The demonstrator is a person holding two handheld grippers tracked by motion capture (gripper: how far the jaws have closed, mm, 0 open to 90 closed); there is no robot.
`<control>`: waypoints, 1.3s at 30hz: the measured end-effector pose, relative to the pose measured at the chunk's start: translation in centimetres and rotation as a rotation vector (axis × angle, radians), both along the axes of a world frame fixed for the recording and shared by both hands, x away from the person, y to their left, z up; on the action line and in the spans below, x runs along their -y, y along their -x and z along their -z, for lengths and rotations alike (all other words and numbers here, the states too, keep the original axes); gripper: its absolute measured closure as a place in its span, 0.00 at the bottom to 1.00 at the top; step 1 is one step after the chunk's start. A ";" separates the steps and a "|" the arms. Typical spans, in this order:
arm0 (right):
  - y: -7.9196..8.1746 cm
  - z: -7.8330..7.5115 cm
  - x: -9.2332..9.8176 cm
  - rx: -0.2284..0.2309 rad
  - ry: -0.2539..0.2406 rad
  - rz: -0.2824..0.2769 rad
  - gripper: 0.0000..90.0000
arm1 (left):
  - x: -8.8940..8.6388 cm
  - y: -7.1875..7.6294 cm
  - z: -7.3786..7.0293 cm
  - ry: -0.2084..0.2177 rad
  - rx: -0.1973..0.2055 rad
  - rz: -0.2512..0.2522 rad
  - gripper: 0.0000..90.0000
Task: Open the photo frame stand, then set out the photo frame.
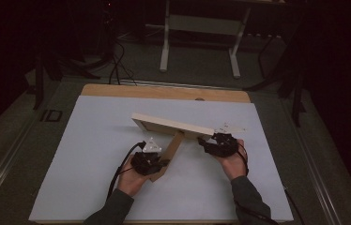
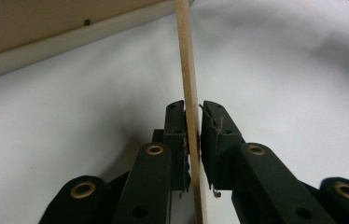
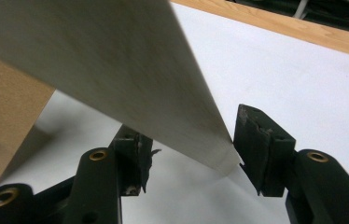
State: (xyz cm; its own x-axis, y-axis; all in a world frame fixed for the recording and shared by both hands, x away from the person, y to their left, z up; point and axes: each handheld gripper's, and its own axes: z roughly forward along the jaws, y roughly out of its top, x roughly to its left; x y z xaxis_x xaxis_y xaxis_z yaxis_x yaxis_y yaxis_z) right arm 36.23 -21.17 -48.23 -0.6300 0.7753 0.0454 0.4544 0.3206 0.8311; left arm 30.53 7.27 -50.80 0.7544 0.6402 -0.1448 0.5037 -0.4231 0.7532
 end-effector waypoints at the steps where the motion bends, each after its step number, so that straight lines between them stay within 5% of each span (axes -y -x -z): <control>1: 0.0 0.0 0.0 0.000 0.000 0.001 0.53 | 0.0 0.0 0.0 -0.001 0.001 0.002 0.90; 14: 0.7 -0.2 0.6 -0.006 -0.009 -0.009 0.53 | -0.8 0.4 -0.9 0.039 0.020 0.010 0.83; 39: 0.8 0.6 1.2 -0.035 -0.019 -0.020 0.54 | -3.5 0.3 -3.5 0.130 0.059 -0.047 0.73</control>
State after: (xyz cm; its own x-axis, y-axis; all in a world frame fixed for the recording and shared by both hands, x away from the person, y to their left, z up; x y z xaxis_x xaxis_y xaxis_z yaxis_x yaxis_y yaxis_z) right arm 35.41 -22.38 -48.85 -0.6430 0.7614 0.0826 0.4773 0.3141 0.8207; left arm 30.24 10.80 -47.34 0.7334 0.6540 -0.1854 0.4742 -0.2968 0.8289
